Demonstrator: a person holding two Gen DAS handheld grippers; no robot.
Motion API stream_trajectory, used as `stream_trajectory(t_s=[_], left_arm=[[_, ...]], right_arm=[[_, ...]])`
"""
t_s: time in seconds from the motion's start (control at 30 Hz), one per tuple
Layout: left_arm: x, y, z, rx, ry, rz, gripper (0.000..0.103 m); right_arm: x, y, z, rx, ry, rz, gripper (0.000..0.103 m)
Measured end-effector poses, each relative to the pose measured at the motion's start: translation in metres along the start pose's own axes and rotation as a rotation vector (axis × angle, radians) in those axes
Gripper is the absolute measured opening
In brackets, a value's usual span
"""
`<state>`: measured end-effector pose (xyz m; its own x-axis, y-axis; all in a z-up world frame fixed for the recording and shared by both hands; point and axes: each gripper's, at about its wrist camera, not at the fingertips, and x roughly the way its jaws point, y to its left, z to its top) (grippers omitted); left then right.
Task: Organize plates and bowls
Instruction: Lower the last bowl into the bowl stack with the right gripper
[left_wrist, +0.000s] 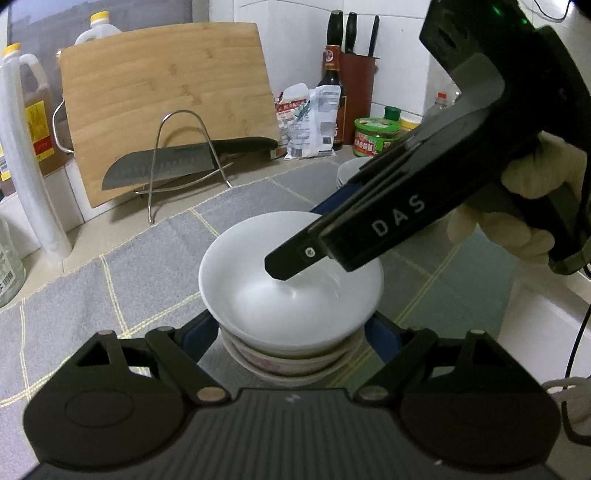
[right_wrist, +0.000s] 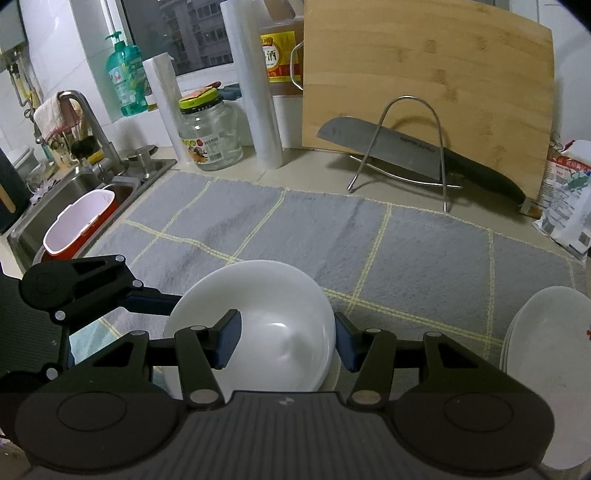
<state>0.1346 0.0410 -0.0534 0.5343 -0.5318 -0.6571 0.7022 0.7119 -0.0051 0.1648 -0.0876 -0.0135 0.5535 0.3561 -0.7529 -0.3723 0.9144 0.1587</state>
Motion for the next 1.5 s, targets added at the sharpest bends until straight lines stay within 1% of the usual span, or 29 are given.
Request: stream_trajectory(t_s=[0.17, 0.5, 0.77, 0.93, 1.07, 1.1, 1.13, 1.17, 1.2, 1.23, 1.43, 1.5], left_arm=[[0.0, 0.0, 0.0, 0.002, 0.0, 0.0, 0.086], [0.001, -0.005, 0.0, 0.033, 0.007, 0.015, 0.086], [0.001, -0.005, 0.0, 0.037, 0.008, 0.018, 0.087], [0.003, -0.007, 0.001, 0.048, 0.014, 0.024, 0.091], [0.003, -0.005, 0.002, 0.025, 0.009, 0.005, 0.095], [0.002, -0.006, 0.002, 0.029, 0.007, 0.007, 0.096], [0.002, -0.007, 0.001, 0.038, 0.006, 0.01, 0.096], [0.001, -0.007, 0.001, 0.044, 0.003, 0.012, 0.096], [-0.001, -0.007, 0.001, 0.048, -0.001, 0.014, 0.096], [-0.002, -0.007, 0.001, 0.048, -0.003, 0.013, 0.096], [-0.008, -0.005, -0.001, 0.048, -0.018, 0.019, 0.096], [-0.01, -0.003, -0.002, 0.05, -0.019, 0.013, 0.096]], right_arm=[[0.0, -0.003, 0.0, 0.009, 0.003, 0.012, 0.06], [0.001, -0.004, -0.006, 0.023, -0.004, 0.006, 0.06], [0.002, -0.005, -0.007, 0.026, -0.007, 0.005, 0.06], [0.001, -0.005, -0.008, 0.029, -0.008, 0.01, 0.061], [0.001, -0.006, -0.009, 0.033, -0.011, 0.014, 0.063], [0.001, -0.006, -0.009, 0.033, -0.011, 0.018, 0.067], [0.0, -0.006, -0.01, 0.034, -0.013, 0.021, 0.075], [-0.001, -0.005, -0.01, 0.033, -0.017, 0.02, 0.08], [-0.002, -0.005, -0.011, 0.03, -0.023, 0.015, 0.088], [-0.003, -0.004, -0.011, 0.025, -0.028, 0.01, 0.091], [-0.006, -0.005, -0.013, 0.03, -0.033, 0.0, 0.1], [-0.007, -0.005, -0.014, 0.033, -0.036, -0.005, 0.1]])
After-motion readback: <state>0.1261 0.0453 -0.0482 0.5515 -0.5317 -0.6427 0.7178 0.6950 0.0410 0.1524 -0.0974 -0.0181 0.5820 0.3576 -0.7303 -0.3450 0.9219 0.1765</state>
